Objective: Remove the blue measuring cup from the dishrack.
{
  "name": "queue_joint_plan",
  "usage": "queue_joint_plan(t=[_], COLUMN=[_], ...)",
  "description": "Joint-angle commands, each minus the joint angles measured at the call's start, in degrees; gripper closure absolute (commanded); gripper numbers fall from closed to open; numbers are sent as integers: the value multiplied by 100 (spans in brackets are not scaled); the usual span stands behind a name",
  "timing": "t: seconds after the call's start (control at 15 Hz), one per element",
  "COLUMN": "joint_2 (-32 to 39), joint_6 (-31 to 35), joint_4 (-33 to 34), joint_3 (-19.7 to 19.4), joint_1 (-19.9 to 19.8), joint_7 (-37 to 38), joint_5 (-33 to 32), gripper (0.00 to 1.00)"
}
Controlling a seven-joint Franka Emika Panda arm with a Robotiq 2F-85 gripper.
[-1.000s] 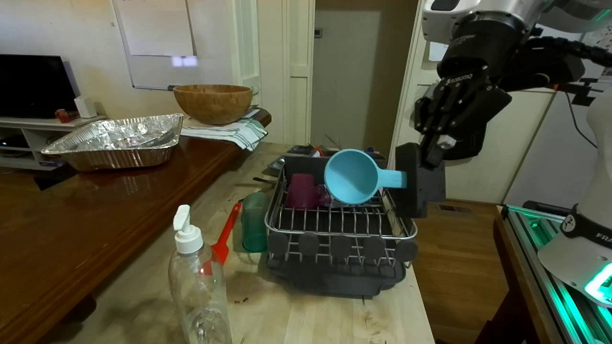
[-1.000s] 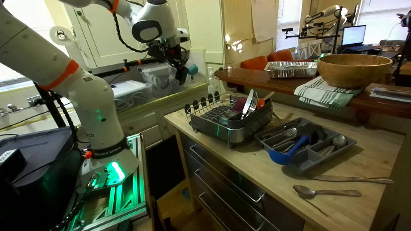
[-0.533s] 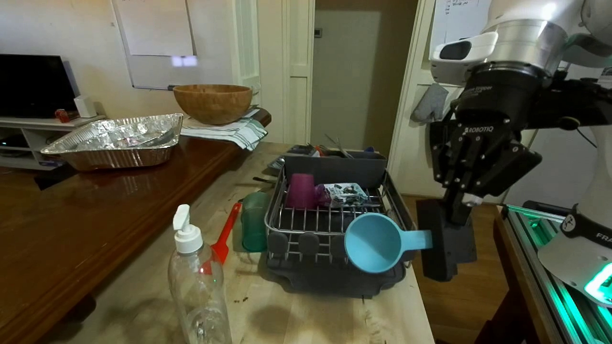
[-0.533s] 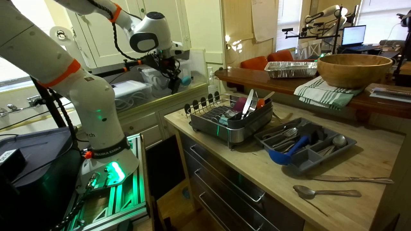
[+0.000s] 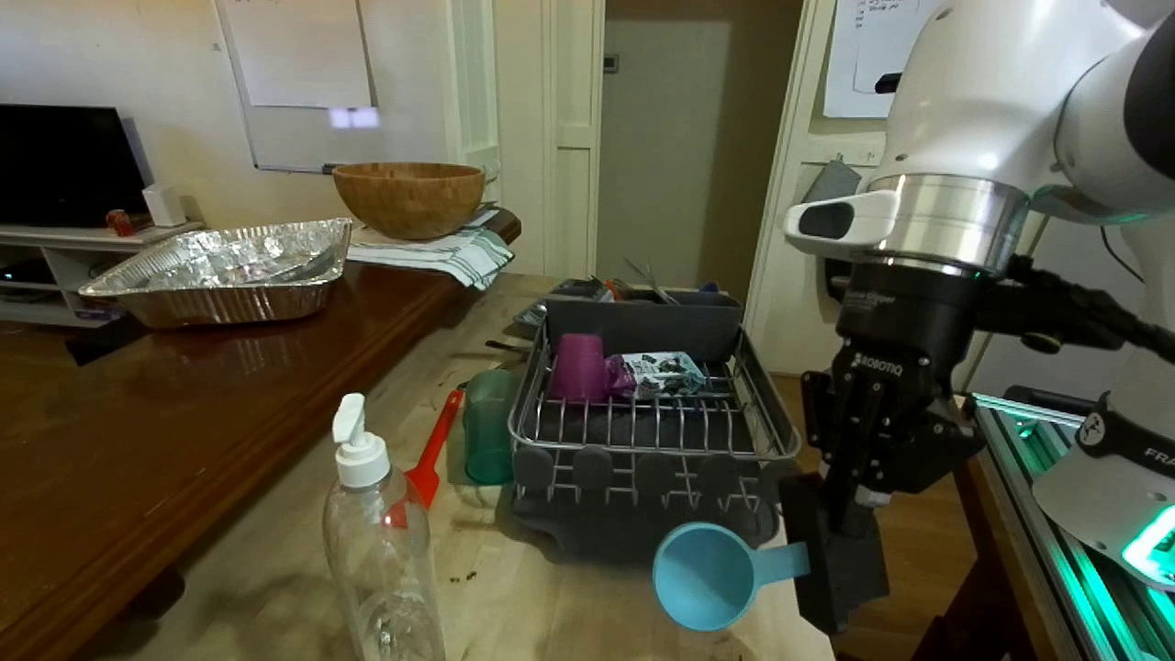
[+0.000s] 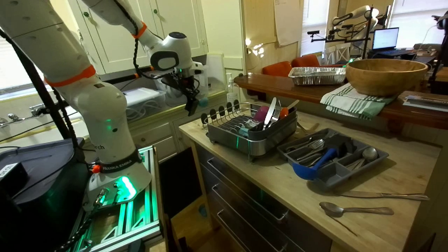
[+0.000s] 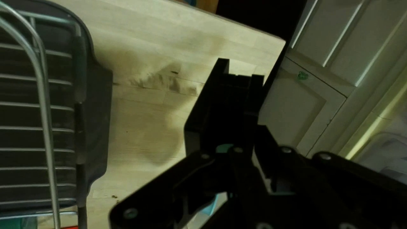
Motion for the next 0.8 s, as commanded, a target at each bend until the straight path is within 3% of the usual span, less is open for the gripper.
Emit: queue_joint_plan(t=[0.0, 0.07, 0.13, 0.2, 0.27, 0.33, 0.53, 0.73], joint_2=[936, 1024, 625, 749, 778, 773, 862, 1274], joint_6=[656, 670, 487, 513, 512, 512, 1860, 2899], joint_4=[530, 595, 325, 401, 411, 410, 224, 135], joint_3=[363, 403, 237, 288, 293, 282, 381, 580], joint_1=[-120, -134, -6, -22, -29, -31, 11, -166], joint_7=[543, 730, 430, 498, 493, 491, 954, 1391], joint_5=[-980, -1260, -825, -888, -884, -884, -685, -1165], gripper=[96, 96, 96, 85, 85, 96, 96, 96])
